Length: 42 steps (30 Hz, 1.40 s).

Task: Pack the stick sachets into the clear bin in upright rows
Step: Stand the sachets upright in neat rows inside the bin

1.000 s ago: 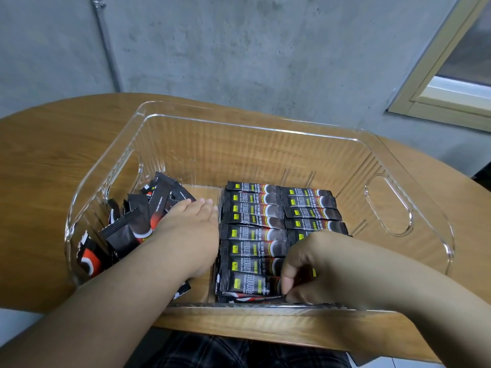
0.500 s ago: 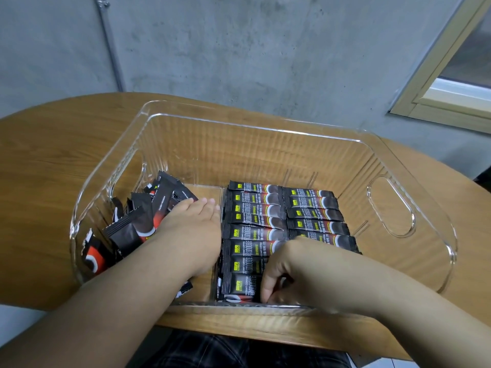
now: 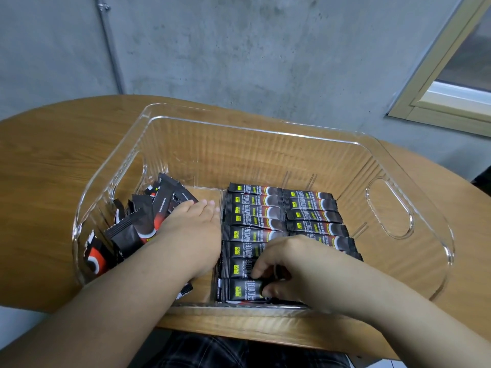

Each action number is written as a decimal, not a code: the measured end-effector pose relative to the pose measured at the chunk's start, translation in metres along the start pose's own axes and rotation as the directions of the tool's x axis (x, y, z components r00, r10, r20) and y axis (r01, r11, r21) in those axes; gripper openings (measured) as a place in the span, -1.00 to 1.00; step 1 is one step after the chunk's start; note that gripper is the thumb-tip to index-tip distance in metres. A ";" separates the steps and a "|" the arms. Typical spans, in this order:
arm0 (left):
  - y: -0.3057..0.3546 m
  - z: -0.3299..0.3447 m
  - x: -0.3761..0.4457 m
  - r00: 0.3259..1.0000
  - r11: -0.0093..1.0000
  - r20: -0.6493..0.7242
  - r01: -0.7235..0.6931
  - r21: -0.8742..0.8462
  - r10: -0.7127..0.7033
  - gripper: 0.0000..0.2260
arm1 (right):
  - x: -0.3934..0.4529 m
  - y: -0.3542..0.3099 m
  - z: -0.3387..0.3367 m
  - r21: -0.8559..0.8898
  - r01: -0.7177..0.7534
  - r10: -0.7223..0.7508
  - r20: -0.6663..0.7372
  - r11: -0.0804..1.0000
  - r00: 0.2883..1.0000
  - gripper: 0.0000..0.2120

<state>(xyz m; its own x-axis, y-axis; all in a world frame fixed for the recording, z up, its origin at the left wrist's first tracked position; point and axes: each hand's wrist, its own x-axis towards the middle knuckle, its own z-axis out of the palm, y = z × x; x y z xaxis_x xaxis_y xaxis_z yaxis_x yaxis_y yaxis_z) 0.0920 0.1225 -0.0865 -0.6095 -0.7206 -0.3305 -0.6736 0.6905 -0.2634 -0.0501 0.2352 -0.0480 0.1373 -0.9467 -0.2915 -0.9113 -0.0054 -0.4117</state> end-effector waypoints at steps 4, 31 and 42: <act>0.001 0.000 0.001 1.000 1.000 0.002 0.002 -0.006 -0.002 -0.46 | 0.001 0.002 0.002 -0.009 0.019 -0.019 -0.024 1.000 1.000 -0.78; -0.016 -0.024 -0.014 0.988 0.987 0.070 -0.144 0.077 0.139 -0.50 | -0.006 0.045 -0.002 -0.115 -0.177 0.097 -0.497 0.978 0.862 -0.77; -0.036 -0.055 -0.025 0.945 0.957 0.266 -0.241 0.163 0.192 -0.43 | 0.028 0.044 -0.003 -0.001 -0.108 0.093 -0.498 0.994 0.862 -0.77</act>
<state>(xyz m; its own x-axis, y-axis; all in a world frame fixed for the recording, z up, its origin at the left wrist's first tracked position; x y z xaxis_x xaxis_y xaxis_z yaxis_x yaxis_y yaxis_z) 0.1091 0.1125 -0.0191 -0.5943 -0.5313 -0.6037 -0.4296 0.8444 -0.3201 -0.0873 0.2077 -0.0717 -0.1601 -0.9771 0.1401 -0.9211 0.0968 -0.3772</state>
